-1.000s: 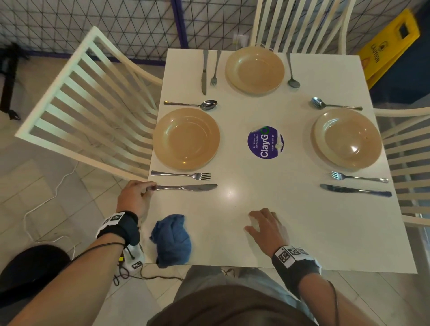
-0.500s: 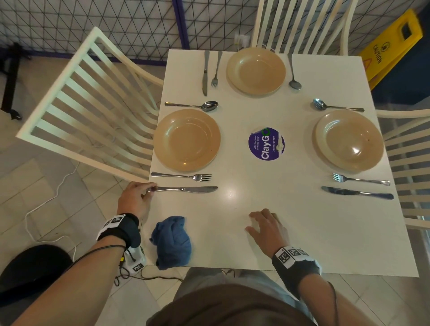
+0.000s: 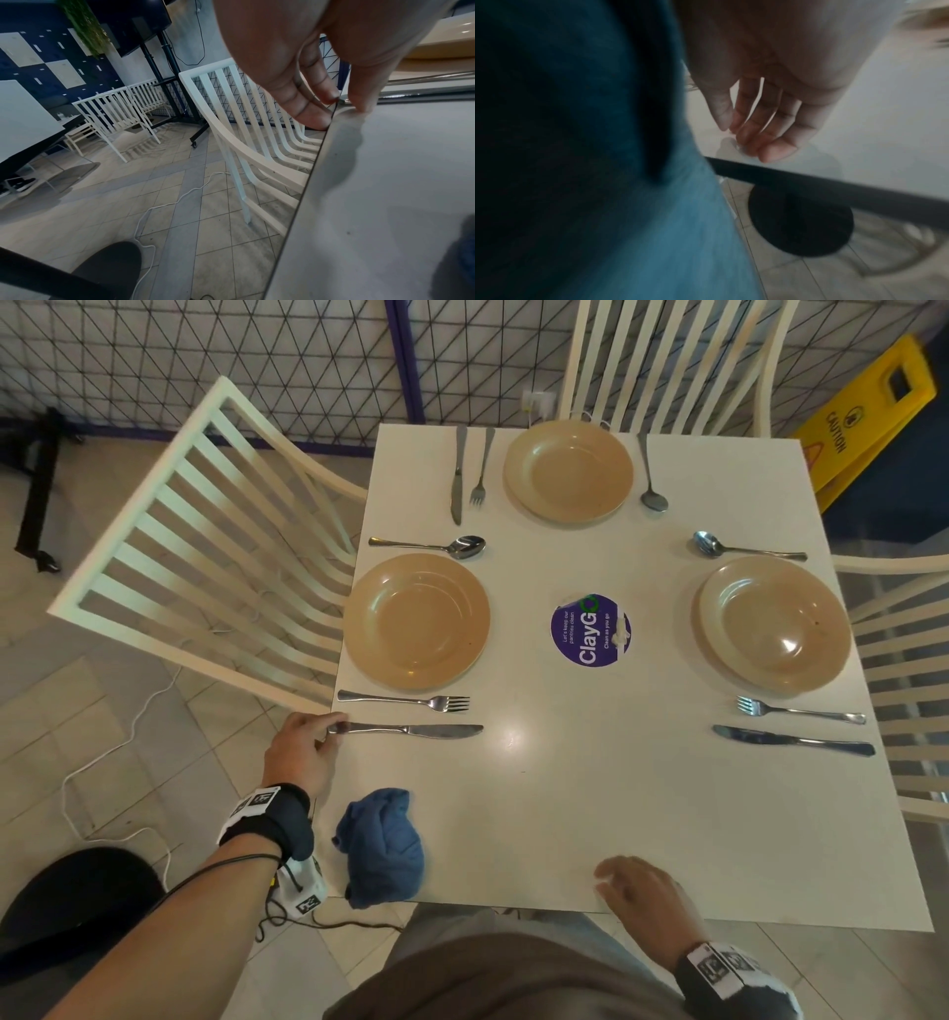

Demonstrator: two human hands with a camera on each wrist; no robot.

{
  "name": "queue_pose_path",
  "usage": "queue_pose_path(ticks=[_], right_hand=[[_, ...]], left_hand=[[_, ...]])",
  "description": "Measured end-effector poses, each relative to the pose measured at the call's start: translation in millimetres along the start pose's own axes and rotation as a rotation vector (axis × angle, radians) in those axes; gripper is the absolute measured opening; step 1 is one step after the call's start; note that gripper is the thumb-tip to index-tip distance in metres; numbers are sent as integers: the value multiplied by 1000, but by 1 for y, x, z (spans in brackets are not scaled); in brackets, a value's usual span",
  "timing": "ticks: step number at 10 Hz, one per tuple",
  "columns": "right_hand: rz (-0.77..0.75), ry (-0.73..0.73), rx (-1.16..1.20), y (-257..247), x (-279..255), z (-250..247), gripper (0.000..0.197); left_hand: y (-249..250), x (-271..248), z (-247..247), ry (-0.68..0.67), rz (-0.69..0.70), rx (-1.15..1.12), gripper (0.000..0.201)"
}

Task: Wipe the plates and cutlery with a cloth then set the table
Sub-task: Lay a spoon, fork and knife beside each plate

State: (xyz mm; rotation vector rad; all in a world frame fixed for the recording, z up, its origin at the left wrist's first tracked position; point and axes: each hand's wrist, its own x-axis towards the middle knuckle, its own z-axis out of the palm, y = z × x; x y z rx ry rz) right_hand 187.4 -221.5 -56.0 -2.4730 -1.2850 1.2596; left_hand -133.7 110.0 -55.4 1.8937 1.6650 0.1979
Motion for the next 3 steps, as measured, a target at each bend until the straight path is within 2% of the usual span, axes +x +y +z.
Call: queue_pose_path(ticks=[2,3], right_hand=[[36,78,166,64,-18,28,44],[39,110,190,100,-19,51,54]], left_hand=[[1,1,-2,1,0,22,25],[2,0,-2,4,-4,15,25]])
